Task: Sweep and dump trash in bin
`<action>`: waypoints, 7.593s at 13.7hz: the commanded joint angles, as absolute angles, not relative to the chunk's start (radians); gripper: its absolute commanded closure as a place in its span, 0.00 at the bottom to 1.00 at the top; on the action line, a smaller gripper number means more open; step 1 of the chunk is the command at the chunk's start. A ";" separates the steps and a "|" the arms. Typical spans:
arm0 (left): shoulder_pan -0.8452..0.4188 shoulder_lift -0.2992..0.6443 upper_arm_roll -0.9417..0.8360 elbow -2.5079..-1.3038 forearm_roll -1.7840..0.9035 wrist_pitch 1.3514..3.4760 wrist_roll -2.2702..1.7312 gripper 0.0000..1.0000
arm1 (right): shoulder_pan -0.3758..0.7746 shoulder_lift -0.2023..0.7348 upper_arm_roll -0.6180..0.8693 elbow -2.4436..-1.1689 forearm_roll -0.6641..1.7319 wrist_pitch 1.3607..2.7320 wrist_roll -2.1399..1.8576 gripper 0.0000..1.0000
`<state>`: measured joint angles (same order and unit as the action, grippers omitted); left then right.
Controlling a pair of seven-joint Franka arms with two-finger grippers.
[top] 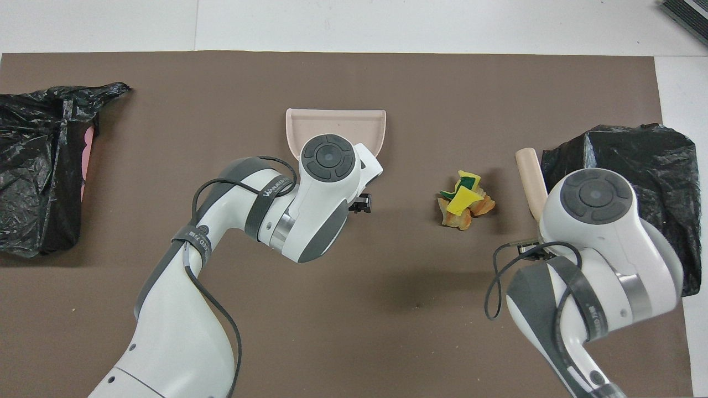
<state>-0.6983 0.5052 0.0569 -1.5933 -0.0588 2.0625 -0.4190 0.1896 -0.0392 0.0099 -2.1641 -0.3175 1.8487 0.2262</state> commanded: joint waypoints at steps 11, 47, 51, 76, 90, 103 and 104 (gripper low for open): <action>-0.709 0.482 0.066 -1.569 -0.057 1.993 -0.437 0.51 | 0.259 0.031 0.020 -2.195 -0.267 1.939 0.336 1.00; -0.586 0.213 0.077 -1.906 0.141 2.037 0.980 1.00 | 0.353 0.005 0.032 -2.224 -0.111 1.959 0.391 1.00; -0.632 0.184 0.077 -1.957 0.144 2.062 0.912 1.00 | 0.380 0.038 0.043 -2.203 -0.016 1.973 0.400 1.00; -0.387 0.155 0.077 -1.945 0.049 2.127 1.198 1.00 | 0.656 -0.150 0.046 -2.199 0.166 1.859 0.666 1.00; -0.002 0.156 0.074 -1.663 -0.110 1.853 1.621 1.00 | 0.798 -0.104 0.048 -2.436 0.169 2.163 0.752 0.12; 0.360 0.250 0.074 -1.468 -0.072 1.769 1.916 1.00 | 0.490 -0.091 0.035 -2.142 -0.038 2.097 0.744 0.00; 0.364 0.276 0.081 -1.416 -0.069 1.758 1.931 1.00 | 0.459 -0.091 0.035 -2.113 -0.057 2.074 0.736 0.00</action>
